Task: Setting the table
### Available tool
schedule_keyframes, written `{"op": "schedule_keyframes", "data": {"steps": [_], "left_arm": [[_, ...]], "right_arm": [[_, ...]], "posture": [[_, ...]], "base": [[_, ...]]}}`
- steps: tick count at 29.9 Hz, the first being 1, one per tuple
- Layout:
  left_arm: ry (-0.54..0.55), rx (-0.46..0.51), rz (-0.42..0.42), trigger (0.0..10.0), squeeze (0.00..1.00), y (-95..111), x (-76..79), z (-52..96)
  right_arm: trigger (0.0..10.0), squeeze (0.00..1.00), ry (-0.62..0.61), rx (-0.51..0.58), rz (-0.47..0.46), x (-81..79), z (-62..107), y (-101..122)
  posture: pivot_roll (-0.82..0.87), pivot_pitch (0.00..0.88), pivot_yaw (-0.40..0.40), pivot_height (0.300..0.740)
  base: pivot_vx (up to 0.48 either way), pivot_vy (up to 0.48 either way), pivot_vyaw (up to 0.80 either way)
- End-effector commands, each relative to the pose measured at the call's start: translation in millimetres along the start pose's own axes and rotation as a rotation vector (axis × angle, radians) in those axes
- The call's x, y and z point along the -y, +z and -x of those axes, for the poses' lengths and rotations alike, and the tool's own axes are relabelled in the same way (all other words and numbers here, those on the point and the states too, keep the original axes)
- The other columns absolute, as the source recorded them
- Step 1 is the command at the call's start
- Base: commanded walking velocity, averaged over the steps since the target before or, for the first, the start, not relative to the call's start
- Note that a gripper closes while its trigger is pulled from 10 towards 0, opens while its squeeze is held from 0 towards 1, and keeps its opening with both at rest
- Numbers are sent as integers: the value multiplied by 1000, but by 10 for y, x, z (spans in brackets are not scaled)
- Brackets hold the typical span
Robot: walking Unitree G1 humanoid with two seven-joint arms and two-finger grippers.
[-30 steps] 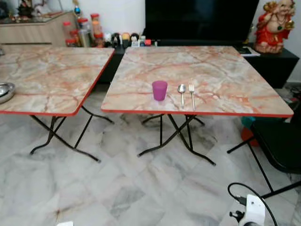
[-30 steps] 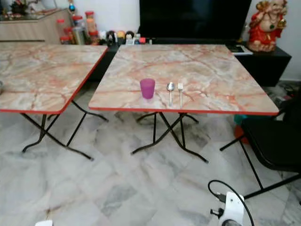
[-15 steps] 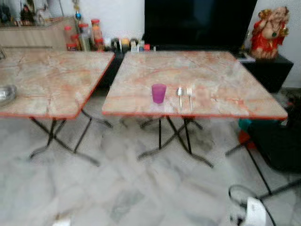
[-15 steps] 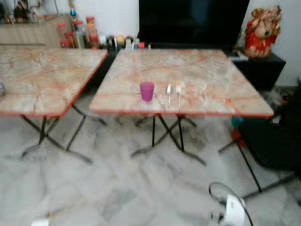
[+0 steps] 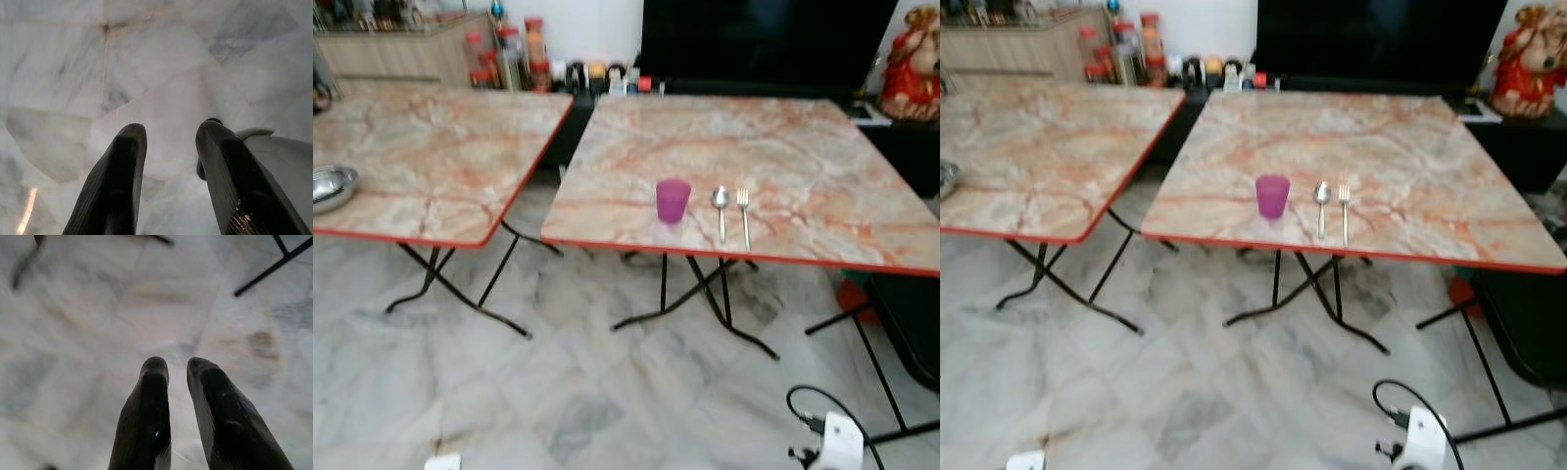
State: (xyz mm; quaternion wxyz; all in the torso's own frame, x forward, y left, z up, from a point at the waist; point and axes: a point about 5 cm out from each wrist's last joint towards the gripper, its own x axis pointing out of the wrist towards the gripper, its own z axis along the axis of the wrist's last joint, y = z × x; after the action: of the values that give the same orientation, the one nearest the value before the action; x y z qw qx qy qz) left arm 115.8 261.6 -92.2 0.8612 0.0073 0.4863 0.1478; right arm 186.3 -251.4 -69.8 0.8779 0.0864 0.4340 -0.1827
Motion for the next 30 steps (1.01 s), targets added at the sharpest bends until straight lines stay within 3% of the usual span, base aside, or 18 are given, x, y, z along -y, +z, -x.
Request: {"op": "schedule_keyframes", "data": {"steps": [1,18,30], "left_arm": [[-20,19,3,10000,0,70,83,-19],[-23,17,4,10000,0,71,92,-20],[-21,14,5,10000,0,58,94,-18]], "right_arm": [[10000,0,-40,-20,-21,143,20,-66],[10000,0,-49,-26,12,169,23,-70],[10000,0,-41,-23,-30,172,27,-90]], "posture": [[32,0,-17,732],[28,0,-24,732],[32,0,-28,732]], "base": [[334,0,0],[345,0,0],[372,0,0]]}}
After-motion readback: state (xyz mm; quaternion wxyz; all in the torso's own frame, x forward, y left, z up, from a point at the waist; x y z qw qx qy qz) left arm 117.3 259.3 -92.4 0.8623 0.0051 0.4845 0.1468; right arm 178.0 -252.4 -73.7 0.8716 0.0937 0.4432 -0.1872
